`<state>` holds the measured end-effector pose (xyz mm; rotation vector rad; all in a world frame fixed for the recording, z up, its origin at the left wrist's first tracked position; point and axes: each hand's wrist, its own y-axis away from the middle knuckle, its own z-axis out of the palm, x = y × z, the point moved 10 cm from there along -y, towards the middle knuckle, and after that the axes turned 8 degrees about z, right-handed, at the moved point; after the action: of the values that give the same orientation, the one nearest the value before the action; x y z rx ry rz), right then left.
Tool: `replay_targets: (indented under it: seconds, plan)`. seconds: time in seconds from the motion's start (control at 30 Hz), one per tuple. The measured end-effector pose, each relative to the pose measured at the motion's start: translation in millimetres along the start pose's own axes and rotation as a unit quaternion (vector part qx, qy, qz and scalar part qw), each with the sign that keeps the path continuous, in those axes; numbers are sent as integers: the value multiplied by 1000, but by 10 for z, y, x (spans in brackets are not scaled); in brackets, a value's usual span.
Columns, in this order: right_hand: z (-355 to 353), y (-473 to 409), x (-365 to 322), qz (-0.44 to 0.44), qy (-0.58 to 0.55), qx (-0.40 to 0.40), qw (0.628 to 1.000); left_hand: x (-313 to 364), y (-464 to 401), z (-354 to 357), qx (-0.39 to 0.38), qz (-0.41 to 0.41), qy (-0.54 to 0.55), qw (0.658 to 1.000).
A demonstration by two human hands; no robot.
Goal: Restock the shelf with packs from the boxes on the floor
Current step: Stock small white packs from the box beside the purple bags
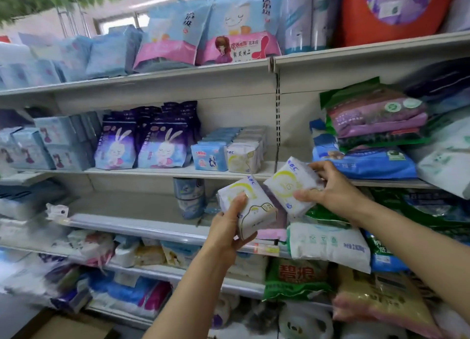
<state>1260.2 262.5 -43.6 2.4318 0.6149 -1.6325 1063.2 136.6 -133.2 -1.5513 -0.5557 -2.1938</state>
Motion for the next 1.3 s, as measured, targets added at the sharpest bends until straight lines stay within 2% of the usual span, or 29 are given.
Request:
replay_targets:
  seconds: [0.3,0.6,0.8,0.9,0.97,1.07,1.13,1.3]
  plan:
    - [-151,-762,-369,-43,175,71,981,633,-724,-72,-29,43,1,999]
    - [-122,-1765,-373,-35,244,71,967,1218,-1325,-149,30,113,4,993]
    - [16,-2340,-237,-24,292,102,951,1375,-1698,65,27,133,3,991]
    - [172,-2602,-84,-21,342,76,936,1410,-1864,153,26,132,2,991]
    - [241,-2715,-1,-28,389,75,918,1405,-1962,174,28,125,10,992]
    - [285,-2793,-128,-94,512,128,844,1397,-2104,176,37,121,16,992]
    - [345,-2839,-174,-125,552,135,813,1394,-2191,203,38,121,20,992]
    - [426,-2963,-135,-134,583,103,795,1406,-2417,347,27,111,29,993]
